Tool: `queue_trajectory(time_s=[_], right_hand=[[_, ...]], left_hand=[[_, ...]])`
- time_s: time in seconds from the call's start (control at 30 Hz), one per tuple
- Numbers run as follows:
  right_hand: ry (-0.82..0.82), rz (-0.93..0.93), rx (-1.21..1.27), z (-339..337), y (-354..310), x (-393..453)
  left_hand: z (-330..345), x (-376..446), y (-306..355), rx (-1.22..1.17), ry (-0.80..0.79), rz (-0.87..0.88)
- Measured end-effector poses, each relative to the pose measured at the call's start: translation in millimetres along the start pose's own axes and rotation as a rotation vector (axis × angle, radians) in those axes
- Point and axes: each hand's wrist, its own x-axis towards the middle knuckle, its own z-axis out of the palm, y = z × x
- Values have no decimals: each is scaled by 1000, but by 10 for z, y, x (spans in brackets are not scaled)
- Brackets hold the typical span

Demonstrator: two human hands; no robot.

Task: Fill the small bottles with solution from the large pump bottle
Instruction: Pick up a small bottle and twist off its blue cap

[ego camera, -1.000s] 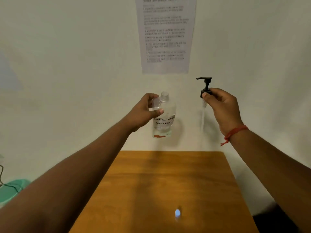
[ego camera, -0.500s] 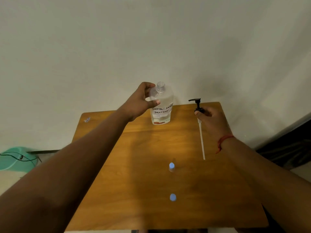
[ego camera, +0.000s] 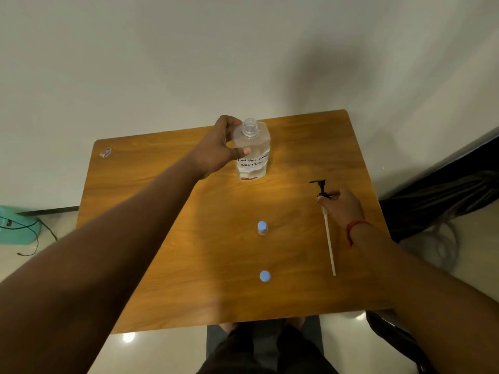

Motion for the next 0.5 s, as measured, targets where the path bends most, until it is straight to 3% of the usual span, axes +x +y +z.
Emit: queue_trajectory(time_s=[0.5], right_hand=[[-42, 132, -158, 187, 363, 56]], left_hand=[[230, 71, -318, -16, -66, -42]])
